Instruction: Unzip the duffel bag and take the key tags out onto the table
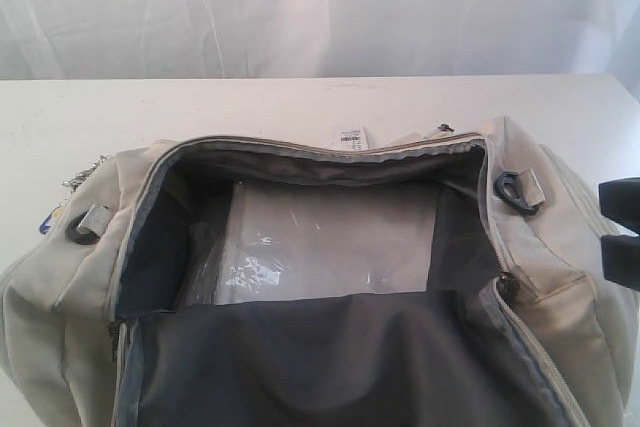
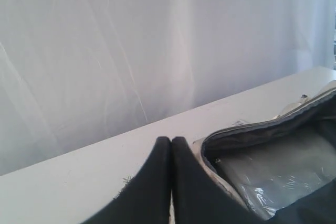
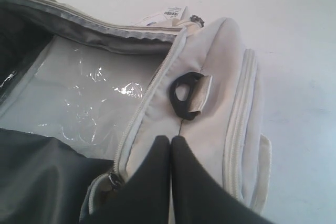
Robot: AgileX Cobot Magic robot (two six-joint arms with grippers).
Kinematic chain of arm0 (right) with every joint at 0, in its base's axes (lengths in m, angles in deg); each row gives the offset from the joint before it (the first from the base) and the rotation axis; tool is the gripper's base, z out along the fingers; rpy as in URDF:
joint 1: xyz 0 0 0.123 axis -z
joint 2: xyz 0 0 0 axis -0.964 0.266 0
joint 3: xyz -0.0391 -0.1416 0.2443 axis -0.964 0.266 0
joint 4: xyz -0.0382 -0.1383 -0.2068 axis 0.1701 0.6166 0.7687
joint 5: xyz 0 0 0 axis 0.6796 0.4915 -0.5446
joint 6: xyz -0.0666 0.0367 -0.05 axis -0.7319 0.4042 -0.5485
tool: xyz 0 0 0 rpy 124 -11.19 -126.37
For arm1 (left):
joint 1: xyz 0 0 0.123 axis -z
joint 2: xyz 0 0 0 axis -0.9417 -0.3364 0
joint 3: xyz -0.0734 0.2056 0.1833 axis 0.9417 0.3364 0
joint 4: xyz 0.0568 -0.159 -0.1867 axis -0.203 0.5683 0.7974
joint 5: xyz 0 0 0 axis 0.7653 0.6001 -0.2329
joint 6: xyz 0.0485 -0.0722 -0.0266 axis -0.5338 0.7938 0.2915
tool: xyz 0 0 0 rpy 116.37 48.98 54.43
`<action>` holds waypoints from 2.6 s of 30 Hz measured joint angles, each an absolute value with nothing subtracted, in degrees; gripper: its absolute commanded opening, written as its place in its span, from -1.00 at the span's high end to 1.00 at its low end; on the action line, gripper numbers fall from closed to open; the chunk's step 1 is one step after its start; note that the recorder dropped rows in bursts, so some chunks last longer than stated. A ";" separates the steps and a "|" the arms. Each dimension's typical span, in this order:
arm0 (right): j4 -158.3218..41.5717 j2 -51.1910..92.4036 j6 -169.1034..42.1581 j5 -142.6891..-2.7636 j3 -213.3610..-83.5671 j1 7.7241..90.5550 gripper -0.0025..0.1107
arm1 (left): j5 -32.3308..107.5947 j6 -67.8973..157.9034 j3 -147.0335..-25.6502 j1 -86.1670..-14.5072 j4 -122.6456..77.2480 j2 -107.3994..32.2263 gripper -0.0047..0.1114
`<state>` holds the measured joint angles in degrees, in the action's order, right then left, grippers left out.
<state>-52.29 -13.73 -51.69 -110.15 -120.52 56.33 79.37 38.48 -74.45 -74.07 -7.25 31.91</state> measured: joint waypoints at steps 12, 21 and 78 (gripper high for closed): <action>-52.29 -13.73 -51.80 -110.03 -120.52 56.33 0.96 | 79.37 38.58 -67.68 -74.20 -7.25 31.91 0.92; -52.29 -13.73 -51.80 -110.03 -120.52 56.33 0.96 | 75.57 36.19 -59.37 -72.40 -7.36 31.91 0.92; -52.39 -13.73 -51.80 -110.03 -120.52 56.33 0.96 | 50.96 52.02 -25.89 -68.27 -22.36 31.94 0.92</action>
